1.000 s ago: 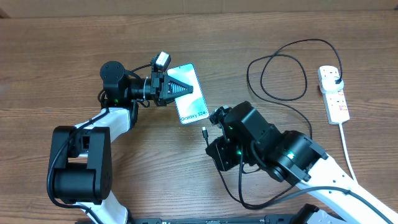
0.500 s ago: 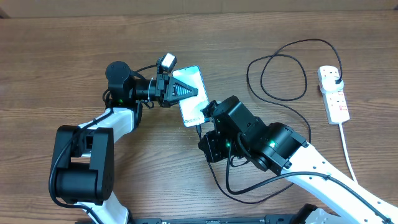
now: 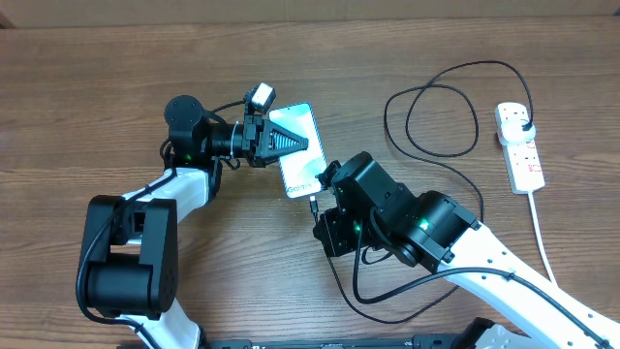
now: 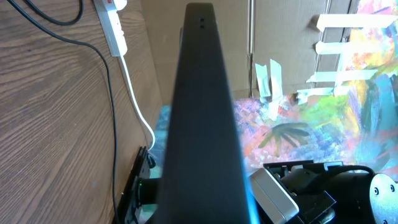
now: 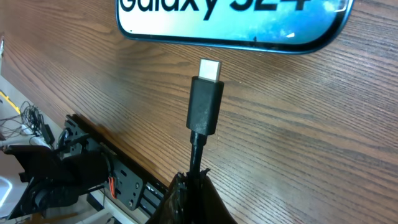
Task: Plug charger to phone and switch on socket
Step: 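Align the USB-C plug under the phone's charging port with the right gripper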
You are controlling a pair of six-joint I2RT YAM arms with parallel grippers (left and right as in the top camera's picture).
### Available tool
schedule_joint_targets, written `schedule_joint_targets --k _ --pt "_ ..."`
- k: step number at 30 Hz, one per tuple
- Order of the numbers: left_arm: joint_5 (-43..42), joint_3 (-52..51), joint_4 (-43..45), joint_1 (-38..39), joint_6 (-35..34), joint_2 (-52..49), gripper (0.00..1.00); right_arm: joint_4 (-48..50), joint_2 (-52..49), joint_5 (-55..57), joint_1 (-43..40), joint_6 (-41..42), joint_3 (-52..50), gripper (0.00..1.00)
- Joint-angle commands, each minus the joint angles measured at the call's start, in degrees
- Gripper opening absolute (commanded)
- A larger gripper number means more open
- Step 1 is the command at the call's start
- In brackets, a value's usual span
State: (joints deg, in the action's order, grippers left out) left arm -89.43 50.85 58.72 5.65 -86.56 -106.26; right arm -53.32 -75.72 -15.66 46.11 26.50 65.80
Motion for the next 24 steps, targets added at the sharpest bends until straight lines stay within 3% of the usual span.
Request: schedule_joint_targets --k 1,24 --pt "-1.1 1.5 0.5 0.0 1.5 -0.1 0.04 0.1 -0.2 -0.3 0.0 -1.9 0.2 0.04" --pt "-1.1 1.5 0.2 0.0 3.3 -0.1 0.04 0.5 -0.2 -0.3 0.0 -4.4 0.2 0.04"
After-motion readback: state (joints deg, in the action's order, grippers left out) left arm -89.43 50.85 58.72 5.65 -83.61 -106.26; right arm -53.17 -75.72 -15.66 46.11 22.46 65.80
